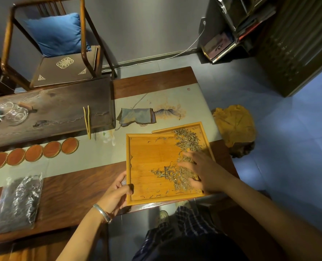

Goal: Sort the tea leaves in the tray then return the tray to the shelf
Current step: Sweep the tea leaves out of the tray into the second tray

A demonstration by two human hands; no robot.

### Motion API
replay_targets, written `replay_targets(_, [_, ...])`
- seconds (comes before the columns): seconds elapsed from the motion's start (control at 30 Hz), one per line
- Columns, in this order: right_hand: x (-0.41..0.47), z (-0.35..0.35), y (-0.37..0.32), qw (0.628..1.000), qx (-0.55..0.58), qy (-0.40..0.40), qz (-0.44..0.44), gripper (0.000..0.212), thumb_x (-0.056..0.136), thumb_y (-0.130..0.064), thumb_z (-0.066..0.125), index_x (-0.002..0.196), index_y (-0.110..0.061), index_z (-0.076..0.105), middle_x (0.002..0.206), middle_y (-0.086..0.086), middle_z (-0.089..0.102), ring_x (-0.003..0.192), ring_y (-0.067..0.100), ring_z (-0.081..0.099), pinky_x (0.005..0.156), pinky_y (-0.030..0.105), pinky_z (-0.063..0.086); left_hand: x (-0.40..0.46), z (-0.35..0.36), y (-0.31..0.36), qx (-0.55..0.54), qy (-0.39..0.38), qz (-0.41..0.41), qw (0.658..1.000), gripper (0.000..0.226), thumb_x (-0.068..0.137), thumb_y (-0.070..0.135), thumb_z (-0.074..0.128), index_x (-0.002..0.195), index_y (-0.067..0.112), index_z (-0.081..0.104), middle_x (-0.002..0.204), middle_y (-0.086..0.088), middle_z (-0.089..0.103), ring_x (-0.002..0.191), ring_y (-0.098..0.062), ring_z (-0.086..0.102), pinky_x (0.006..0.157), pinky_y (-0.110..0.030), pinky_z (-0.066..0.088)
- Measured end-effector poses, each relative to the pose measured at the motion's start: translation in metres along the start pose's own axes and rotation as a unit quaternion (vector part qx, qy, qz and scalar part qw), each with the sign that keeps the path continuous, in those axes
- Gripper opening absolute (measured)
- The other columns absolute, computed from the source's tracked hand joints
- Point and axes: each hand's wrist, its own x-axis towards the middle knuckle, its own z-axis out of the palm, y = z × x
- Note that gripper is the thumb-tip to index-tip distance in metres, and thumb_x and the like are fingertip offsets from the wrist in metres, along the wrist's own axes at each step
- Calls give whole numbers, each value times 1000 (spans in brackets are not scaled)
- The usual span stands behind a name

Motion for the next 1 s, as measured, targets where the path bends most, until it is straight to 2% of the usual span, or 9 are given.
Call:
replay_targets(0.1, [14, -3, 6, 999, 23, 13, 27, 60, 88, -34, 57, 143, -31, 33, 157, 5, 17, 143, 25, 17, 115, 44, 23, 0, 0, 0, 3, 8, -7, 1000, 57, 79, -26, 34, 130, 0, 40, 97, -12, 72, 62, -20, 69, 50, -23, 55])
replay_targets(0.23, [33, -7, 12, 998, 21, 35, 40, 59, 86, -34, 59, 141, -30, 38, 156, 6, 22, 141, 26, 23, 111, 43, 27, -2, 5, 1, 10, 22, -10, 1000, 61, 72, -16, 46, 128, 5, 43, 91, -12, 71, 54, -18, 65, 46, -22, 53])
replay_targets(0.33, [41, -9, 17, 998, 14, 57, 32, 59, 83, -30, 62, 139, -28, 43, 153, 10, 30, 140, 28, 27, 112, 47, 30, -1, 4, -1, 1, 37, -9, 999, 64, 65, -8, 55, 126, 13, 52, 102, -18, 68, 78, -33, 62, 62, -36, 57])
replay_targets(0.4, [44, -10, 20, 997, 13, 70, 33, 55, 84, -27, 62, 137, -25, 47, 150, 12, 34, 137, 30, 31, 110, 47, 33, -1, 2, -1, 3, 45, -10, 999, 68, 62, -3, 62, 127, 13, 51, 106, -19, 65, 90, -39, 53, 69, -43, 52])
replay_targets(0.53, [47, -9, 26, 994, 34, 91, 59, 46, 88, -18, 58, 133, -17, 52, 145, 17, 40, 133, 33, 39, 106, 42, 36, -4, -1, -3, 13, 51, -15, 998, 73, 62, -1, 62, 132, 11, 46, 110, -18, 67, 93, -39, 57, 76, -45, 54])
replay_targets(0.67, [49, -8, 31, 990, 48, 115, 64, 38, 88, -9, 56, 126, -12, 58, 138, 17, 46, 126, 32, 46, 101, 40, 42, -7, -3, -7, 11, 48, -15, 999, 69, 61, 7, 67, 127, 21, 54, 117, -25, 61, 104, -44, 38, 82, -52, 39])
replay_targets(0.83, [49, -14, 32, 980, 34, 185, 69, 31, 79, 3, 57, 108, -2, 67, 120, 23, 59, 109, 38, 57, 86, 49, 53, -8, -5, -12, -14, 63, -24, 998, 68, 58, 8, 68, 123, 27, 58, 116, -27, 46, 103, -41, 29, 70, -43, 29])
replay_targets(0.9, [46, -16, 27, 977, 52, 197, 61, 31, 80, -6, 59, 110, -7, 67, 122, 19, 59, 112, 34, 56, 89, 48, 52, -8, -6, -14, -18, 66, -18, 997, 69, 57, 8, 70, 123, 26, 58, 116, -28, 50, 103, -41, 31, 70, -42, 31])
replay_targets(1.0, [36, -8, 13, 987, 60, 148, 21, 39, 83, -36, 54, 120, -22, 58, 135, 10, 51, 123, 28, 48, 99, 46, 46, -6, -8, -15, -3, 66, -17, 998, 72, 57, 10, 71, 126, 24, 55, 118, -30, 55, 101, -39, 36, 68, -42, 35])
